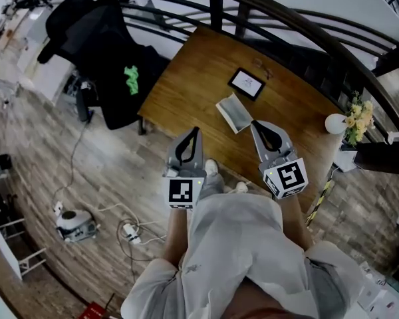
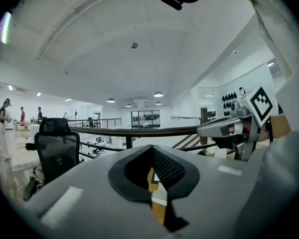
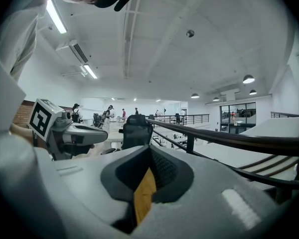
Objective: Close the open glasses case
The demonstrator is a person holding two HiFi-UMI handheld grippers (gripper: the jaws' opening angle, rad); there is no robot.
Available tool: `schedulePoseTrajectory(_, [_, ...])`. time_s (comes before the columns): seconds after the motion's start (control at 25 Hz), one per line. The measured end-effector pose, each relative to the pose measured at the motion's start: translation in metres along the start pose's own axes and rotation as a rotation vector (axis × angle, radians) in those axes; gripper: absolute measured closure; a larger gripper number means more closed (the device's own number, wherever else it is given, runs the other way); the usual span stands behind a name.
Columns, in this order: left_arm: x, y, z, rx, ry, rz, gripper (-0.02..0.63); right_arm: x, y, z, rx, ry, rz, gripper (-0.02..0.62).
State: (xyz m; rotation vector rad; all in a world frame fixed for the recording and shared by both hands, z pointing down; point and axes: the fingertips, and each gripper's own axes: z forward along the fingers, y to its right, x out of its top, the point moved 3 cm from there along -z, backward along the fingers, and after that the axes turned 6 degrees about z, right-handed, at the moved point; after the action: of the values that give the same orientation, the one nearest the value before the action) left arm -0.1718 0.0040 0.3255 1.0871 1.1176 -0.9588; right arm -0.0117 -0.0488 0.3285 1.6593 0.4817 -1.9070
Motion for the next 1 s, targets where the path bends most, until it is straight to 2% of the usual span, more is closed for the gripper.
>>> schedulePoseTrajectory(0.08, [0.002,-0.01,0.008,-0.027,0.015,0.004,0.588,0.001,0.0,0.008,-0.028,-0.004,0.004,0.592])
schedulePoseTrajectory(0.28, [-0.015,-0.026,0.02,-0.088,-0.02,-0.007,0.588,0.0,0.001,0.022,-0.1,-0.016,0.006,0.592])
schedulePoseTrajectory(0.56, [-0.035,-0.028,0.049,-0.179,-0.035,-0.036,0.586,-0.019,0.015,0.03,-0.187,-0.057,0.037,0.592])
schedulePoseTrajectory(0.76, [-0.052,-0.017,0.07,-0.217,-0.081,-0.03,0.588,-0.034,0.033,0.035,-0.204,-0.085,0.069,0.592])
schedulePoseTrajectory(1.0, [-0.064,-0.002,0.09,-0.224,-0.12,-0.036,0.588,-0.051,0.057,0.041,-0.191,-0.107,0.104,0.592])
